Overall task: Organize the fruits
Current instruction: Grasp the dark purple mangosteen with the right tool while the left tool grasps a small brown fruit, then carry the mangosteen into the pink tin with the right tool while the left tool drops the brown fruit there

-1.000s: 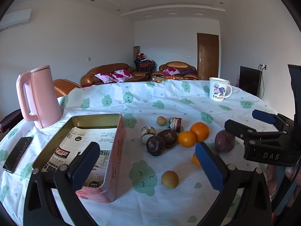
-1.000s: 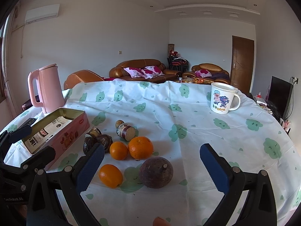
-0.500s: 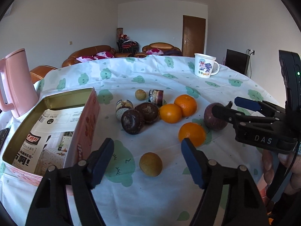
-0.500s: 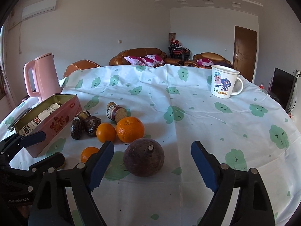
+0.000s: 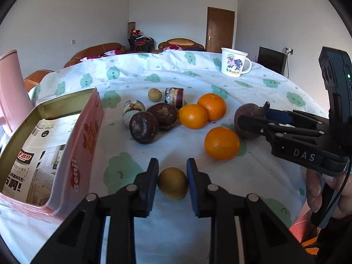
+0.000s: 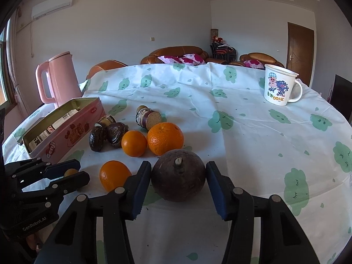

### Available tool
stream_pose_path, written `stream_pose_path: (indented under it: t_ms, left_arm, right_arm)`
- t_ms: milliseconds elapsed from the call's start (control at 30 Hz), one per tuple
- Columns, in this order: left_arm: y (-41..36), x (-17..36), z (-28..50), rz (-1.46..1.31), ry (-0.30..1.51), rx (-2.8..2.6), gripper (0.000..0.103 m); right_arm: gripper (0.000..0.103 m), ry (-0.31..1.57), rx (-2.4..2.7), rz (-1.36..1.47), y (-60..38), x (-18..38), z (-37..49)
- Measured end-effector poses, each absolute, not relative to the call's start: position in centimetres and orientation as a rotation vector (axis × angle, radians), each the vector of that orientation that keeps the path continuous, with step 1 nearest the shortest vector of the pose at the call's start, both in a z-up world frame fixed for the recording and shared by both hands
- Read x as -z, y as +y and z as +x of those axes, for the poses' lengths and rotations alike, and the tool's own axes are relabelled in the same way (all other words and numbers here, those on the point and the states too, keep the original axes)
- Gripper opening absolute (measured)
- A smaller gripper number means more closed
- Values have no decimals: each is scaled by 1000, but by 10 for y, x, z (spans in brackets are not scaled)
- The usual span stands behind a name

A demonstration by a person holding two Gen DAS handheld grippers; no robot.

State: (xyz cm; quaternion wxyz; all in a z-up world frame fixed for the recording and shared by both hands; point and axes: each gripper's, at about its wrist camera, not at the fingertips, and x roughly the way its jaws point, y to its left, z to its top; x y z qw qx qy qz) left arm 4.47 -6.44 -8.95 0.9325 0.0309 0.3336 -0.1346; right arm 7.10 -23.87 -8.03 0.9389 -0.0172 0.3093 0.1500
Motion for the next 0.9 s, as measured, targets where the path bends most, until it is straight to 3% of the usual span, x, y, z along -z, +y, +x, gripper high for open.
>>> stream_pose_path:
  t_ms: [900]
  left_arm:
    - [-43, 47, 19, 96, 472, 178, 27]
  right_arm:
    - [53, 445, -353, -52, -223, 46, 45]
